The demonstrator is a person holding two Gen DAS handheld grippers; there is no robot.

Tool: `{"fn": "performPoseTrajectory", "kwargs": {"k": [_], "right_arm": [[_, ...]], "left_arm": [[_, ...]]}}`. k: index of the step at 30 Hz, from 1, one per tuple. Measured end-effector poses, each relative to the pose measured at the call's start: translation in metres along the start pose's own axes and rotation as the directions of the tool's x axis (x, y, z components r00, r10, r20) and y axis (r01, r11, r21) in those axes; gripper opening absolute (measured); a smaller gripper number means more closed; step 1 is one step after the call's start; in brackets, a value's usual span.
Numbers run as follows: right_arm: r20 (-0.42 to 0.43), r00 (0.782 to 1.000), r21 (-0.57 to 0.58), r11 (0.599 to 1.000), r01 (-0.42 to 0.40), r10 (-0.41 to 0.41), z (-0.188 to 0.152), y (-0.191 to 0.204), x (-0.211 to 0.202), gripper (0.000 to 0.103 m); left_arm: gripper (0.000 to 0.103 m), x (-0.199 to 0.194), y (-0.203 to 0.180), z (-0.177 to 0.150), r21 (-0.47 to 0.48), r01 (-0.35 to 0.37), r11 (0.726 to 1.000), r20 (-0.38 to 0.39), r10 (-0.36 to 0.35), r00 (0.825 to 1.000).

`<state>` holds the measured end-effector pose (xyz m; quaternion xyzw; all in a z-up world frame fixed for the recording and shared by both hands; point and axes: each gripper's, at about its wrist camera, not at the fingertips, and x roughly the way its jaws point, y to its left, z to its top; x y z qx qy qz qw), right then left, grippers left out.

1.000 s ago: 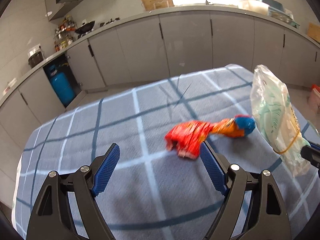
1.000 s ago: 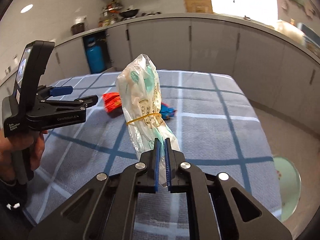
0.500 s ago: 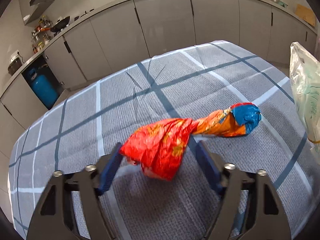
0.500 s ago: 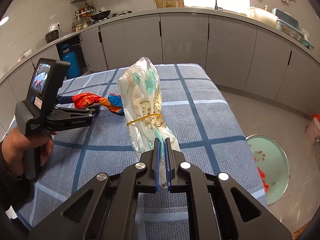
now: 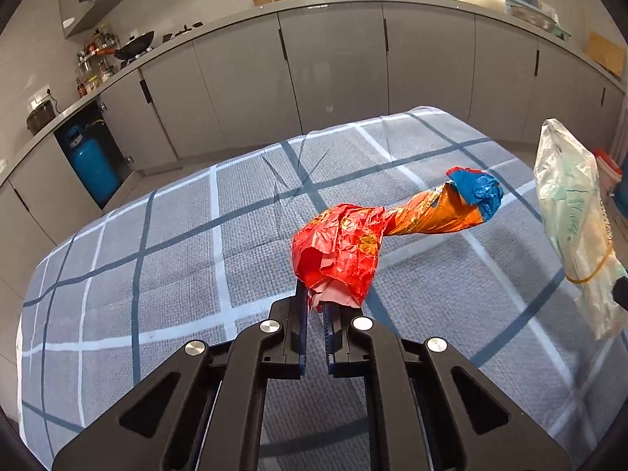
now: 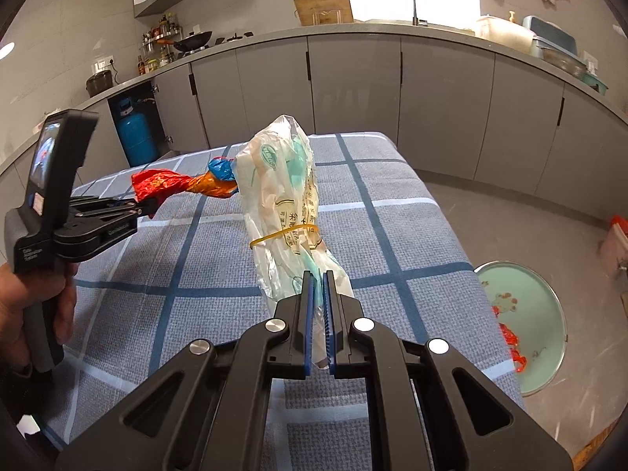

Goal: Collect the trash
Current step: 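Carry the clear plastic bag and orange wrapper over the green basin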

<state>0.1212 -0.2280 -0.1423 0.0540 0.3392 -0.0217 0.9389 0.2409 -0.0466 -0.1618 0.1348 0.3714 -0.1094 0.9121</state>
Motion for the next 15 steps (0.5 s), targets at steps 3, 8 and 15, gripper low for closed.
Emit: {"fn": "performPoseTrajectory", "kwargs": {"k": [3, 8, 15], "right_arm": [[0.019, 1.0, 0.013, 1.0, 0.006, -0.006, 0.002, -0.003, -0.007, 0.007], [0.048, 0.999, 0.033, 0.999, 0.017, -0.018, 0.005, -0.011, -0.019, 0.007], [0.078, 0.996, 0.082, 0.996, 0.042, -0.049, 0.006, -0.03, -0.035, 0.007]], "left_arm": [[0.008, -0.011, -0.007, 0.005, 0.004, 0.0, 1.0, 0.012, 0.0, 1.0], [0.007, -0.027, -0.022, 0.015, 0.022, 0.012, 1.0, 0.045, -0.013, 0.999], [0.002, -0.042, -0.044, 0.028, 0.053, 0.037, 0.998, 0.082, -0.041, 0.996]]}}
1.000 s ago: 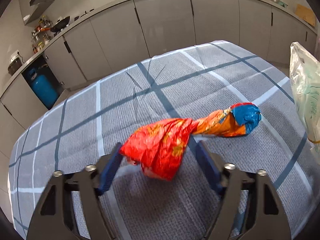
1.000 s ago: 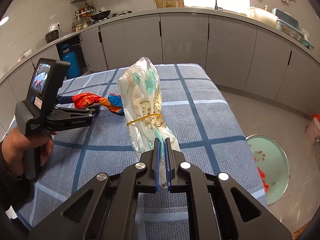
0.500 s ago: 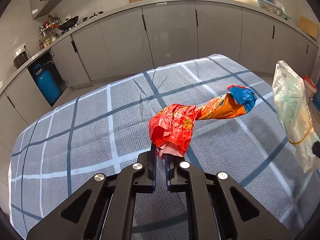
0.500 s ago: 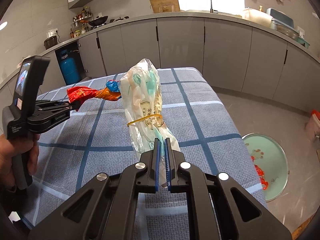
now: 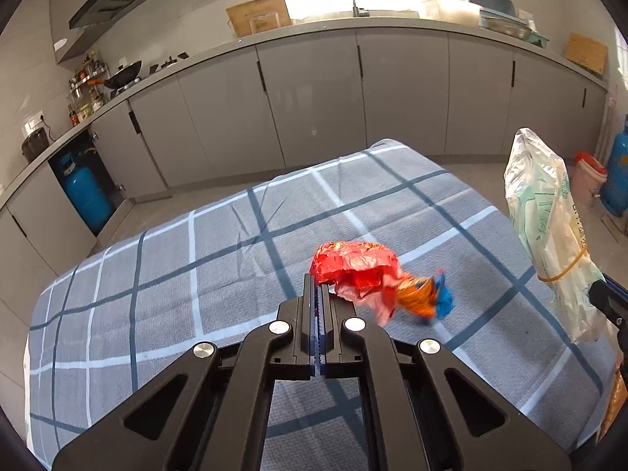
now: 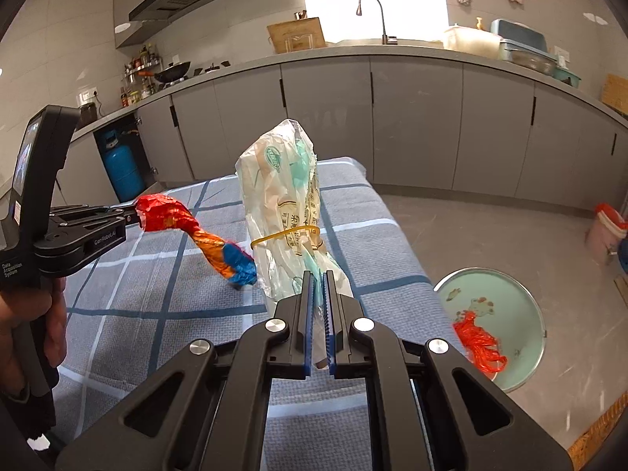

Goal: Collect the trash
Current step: 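Carry the clear plastic bag and orange wrapper over the green basin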

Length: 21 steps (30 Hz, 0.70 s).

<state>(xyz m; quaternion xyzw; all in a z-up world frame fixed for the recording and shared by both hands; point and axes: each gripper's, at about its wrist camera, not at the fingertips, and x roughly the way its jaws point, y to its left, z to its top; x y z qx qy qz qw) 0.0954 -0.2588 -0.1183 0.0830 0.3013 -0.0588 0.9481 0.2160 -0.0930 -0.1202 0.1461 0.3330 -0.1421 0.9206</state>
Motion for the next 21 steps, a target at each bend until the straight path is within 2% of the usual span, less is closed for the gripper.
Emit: {"fn": "performPoseTrajectory", "kwargs": {"k": [7, 14, 21], "right_arm": [[0.013, 1.0, 0.025, 1.0, 0.017, -0.017, -0.002, -0.013, -0.009, 0.007], [0.033, 0.999, 0.061, 0.998, 0.033, -0.035, -0.001, -0.028, -0.014, 0.007], [0.054, 0.996, 0.093, 0.993, 0.069, -0.074, -0.001, -0.048, -0.026, 0.007]], "left_arm": [[0.002, -0.003, -0.011, -0.001, 0.021, 0.004, 1.0, -0.002, -0.004, 1.0], [0.002, -0.015, -0.026, 0.014, 0.05, 0.002, 0.999, 0.046, -0.004, 0.999], [0.002, -0.026, -0.057, 0.034, 0.088, 0.043, 0.995, 0.097, -0.052, 0.994]]}}
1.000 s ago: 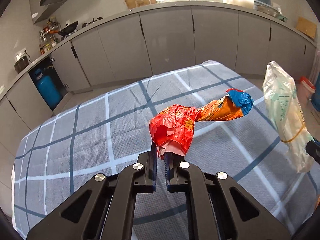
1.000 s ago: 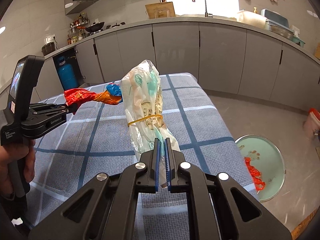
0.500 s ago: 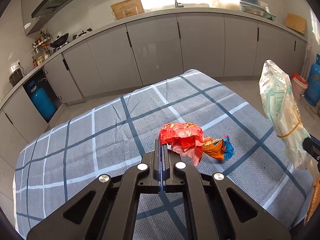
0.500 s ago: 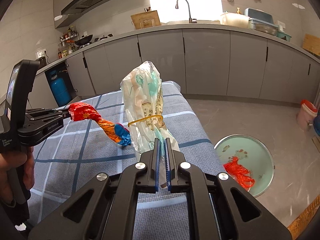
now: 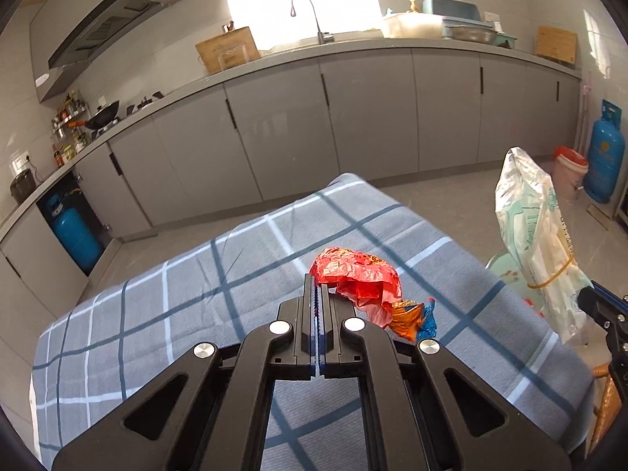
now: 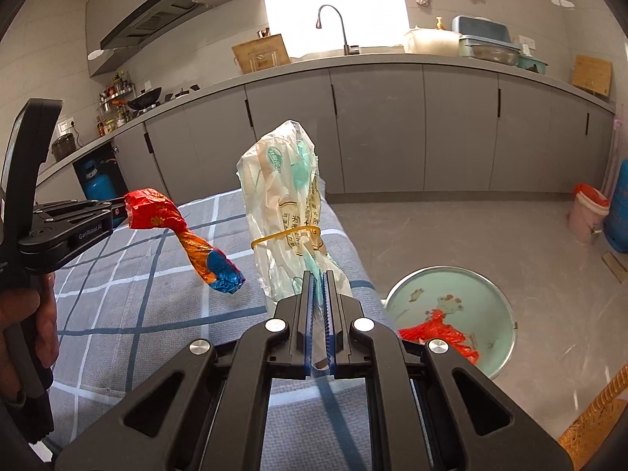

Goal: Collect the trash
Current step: 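Carry the clear plastic bag and orange wrapper over the green basin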

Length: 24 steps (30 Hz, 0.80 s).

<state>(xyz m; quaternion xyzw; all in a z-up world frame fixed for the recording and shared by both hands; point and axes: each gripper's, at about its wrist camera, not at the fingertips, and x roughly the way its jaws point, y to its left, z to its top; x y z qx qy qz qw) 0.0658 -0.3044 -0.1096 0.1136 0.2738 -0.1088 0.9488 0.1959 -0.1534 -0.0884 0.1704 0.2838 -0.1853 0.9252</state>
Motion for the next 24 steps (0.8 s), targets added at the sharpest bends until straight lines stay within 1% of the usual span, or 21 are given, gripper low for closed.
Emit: {"fn": "performPoseTrajectory", "kwargs": {"k": [6, 13, 24], "right_arm": [[0.016, 0.999, 0.037, 0.998, 0.046, -0.047, 0.003, -0.024, -0.008, 0.007], [0.02, 0.995, 0.079, 0.993, 0.092, -0.094, 0.002, -0.053, -0.012, 0.007], [0.032, 0.986, 0.128, 0.979, 0.16, -0.165, 0.006, -0.094, -0.019, 0.007]], "left_arm": [[0.002, -0.005, -0.032, 0.017, 0.036, 0.049, 0.998, 0.042, -0.051, 0.998], [0.002, -0.008, -0.071, 0.032, 0.084, 0.1, 0.991, 0.079, -0.106, 0.991], [0.002, -0.004, -0.122, 0.047, 0.146, 0.166, 0.975, 0.097, -0.181, 0.979]]}}
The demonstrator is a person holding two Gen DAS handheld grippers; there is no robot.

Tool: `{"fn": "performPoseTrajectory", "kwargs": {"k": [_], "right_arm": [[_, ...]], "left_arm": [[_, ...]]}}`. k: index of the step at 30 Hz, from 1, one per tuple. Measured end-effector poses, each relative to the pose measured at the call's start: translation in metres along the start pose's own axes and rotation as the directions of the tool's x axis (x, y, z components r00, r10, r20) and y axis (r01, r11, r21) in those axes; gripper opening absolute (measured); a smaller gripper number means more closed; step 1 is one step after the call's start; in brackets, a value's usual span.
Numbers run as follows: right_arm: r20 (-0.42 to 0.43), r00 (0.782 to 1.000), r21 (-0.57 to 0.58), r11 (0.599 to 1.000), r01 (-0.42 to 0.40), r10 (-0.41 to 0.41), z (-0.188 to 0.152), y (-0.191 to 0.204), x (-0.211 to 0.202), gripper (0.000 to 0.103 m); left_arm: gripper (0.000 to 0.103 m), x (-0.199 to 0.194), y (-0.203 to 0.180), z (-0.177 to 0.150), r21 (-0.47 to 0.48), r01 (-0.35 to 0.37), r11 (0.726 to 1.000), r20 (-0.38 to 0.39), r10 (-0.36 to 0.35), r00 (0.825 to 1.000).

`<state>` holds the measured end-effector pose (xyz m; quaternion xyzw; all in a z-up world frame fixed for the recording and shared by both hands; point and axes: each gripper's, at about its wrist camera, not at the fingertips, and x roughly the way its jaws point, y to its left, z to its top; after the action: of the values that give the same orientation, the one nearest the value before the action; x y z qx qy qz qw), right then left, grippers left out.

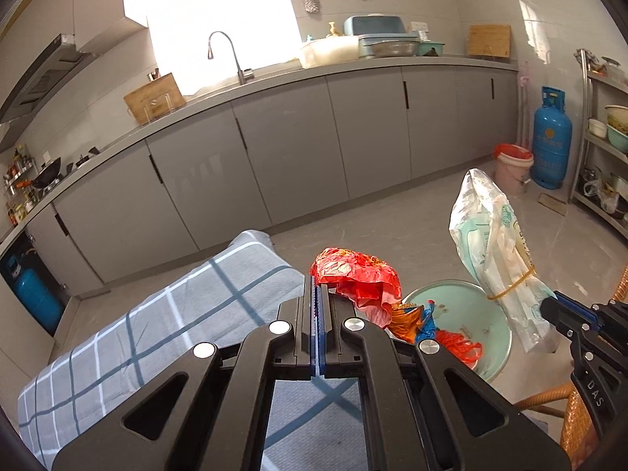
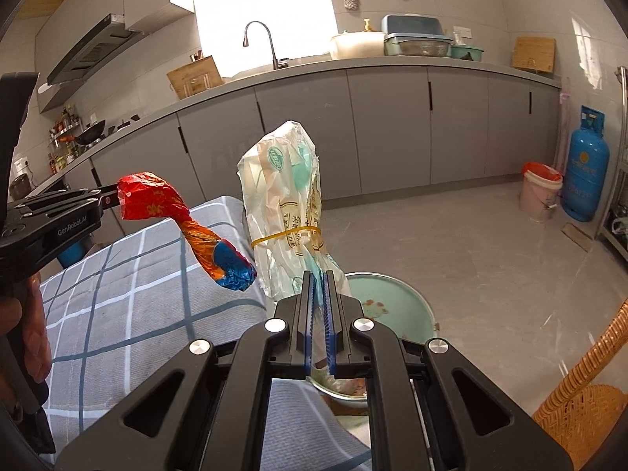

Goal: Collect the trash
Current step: 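Carry the clear plastic bag and orange wrapper over the green basin, then open both tools to drop the clear bag and wrapper into the basin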

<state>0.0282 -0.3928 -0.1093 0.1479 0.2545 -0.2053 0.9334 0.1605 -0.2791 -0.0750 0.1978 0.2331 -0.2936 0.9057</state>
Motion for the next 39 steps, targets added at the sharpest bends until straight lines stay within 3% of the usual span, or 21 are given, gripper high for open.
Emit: {"fn": "performPoseTrajectory", "kwargs": {"k": [19, 31, 32, 33, 34, 35, 36, 39], "right_arm": [[-0.007, 0.998, 0.048, 0.997, 0.057, -0.056, 0.013, -0.048, 0.023, 0.007], [-0.074, 0.996, 0.058, 0.997, 0.058, -0.054, 0.01, -0.063, 0.063, 0.01], [-0.075, 0.995, 0.055, 0.996, 0.068, -0.064, 0.009, -0.063, 0.067, 0.011], [-0.069, 0.994, 0.06, 0.994, 0.086, -0.082, 0.007, -0.066, 0.07, 0.012], [-0.07, 0.995, 0.069, 0.994, 0.082, -0.077, 0.006, -0.066, 0.072, 0.025], [-0.073, 0.994, 0.079, 0.994, 0.081, -0.075, 0.005, -0.069, 0.074, 0.031], [-0.073, 0.994, 0.08, 0.993, 0.087, -0.081, 0.004, -0.069, 0.074, 0.033], [-0.079, 0.993, 0.09, 0.991, 0.097, -0.09, -0.001, -0.071, 0.073, 0.034]], "left_arm": [[0.002, 0.041, -0.052, 0.014, 0.054, 0.071, 0.996, -0.018, -0.071, 0.997], [0.003, 0.075, -0.073, 0.011, 0.069, 0.086, 0.994, -0.053, -0.083, 0.995], [0.005, 0.078, -0.074, 0.011, 0.07, 0.086, 0.994, -0.058, -0.082, 0.995], [0.019, 0.082, -0.075, 0.009, 0.068, 0.084, 0.994, -0.068, -0.079, 0.995], [0.031, 0.084, -0.074, 0.007, 0.065, 0.084, 0.994, -0.071, -0.08, 0.994], [0.049, 0.085, -0.074, 0.006, 0.062, 0.082, 0.995, -0.069, -0.078, 0.995], [0.056, 0.085, -0.073, 0.004, 0.06, 0.072, 0.996, -0.063, -0.068, 0.996], [0.056, 0.086, -0.07, -0.001, 0.061, 0.075, 0.995, -0.079, -0.07, 0.994]]}}
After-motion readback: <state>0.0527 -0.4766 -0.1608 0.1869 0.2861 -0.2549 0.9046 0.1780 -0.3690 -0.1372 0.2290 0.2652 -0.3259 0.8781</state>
